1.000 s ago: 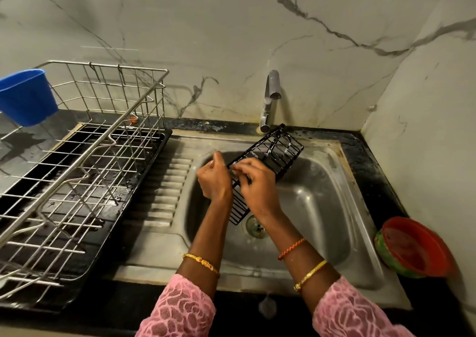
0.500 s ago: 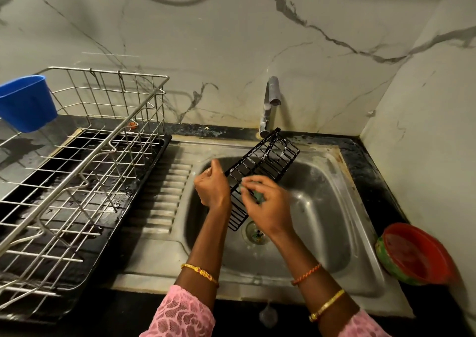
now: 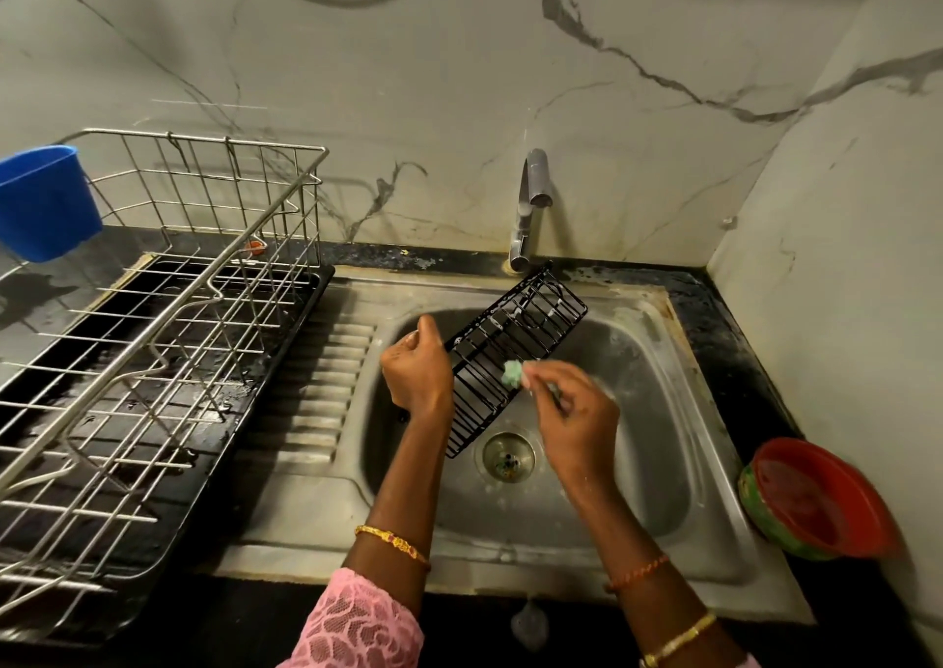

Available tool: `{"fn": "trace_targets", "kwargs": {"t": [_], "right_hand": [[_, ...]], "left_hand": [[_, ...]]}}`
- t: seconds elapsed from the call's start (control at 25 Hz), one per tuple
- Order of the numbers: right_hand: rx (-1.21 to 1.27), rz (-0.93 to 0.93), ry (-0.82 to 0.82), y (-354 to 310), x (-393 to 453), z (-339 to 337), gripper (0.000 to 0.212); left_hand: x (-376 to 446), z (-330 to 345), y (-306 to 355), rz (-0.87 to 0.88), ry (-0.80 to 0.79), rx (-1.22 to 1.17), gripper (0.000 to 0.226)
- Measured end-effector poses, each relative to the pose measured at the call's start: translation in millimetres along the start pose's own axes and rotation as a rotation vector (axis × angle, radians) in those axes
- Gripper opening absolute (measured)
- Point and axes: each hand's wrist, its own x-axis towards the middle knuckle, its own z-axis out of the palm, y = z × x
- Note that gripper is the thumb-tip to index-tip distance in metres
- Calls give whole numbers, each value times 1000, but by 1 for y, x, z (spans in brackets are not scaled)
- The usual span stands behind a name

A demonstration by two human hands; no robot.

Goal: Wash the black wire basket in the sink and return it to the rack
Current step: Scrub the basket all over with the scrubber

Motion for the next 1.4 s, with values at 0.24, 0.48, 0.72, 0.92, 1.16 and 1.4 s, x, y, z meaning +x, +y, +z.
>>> {"fn": "trace_targets", "kwargs": {"t": [0.24,0.48,0.72,0.92,1.16,1.4], "right_hand": [[-22,-123,-154,-13,44,49,16],[-24,-55,-118,15,-1,16,24],[-84,-167,-220,-16,33,42,24],[-120,-155,-168,7,6,19,31],[-38,-71,-22,5,19,7,24],[-100,-115,-213,-1,53,38,27]], "left_hand": [[-7,0,0,17,-9,-27,37],[3,-8,6,-38,44,-46,35],[-6,-3,8,-9,-6,-20,36],[1,-3,6,-45,42,-97,36],[3,-3,0,-23,13,-49,40],[1,-2,3,-2,-10,-94,39]]}}
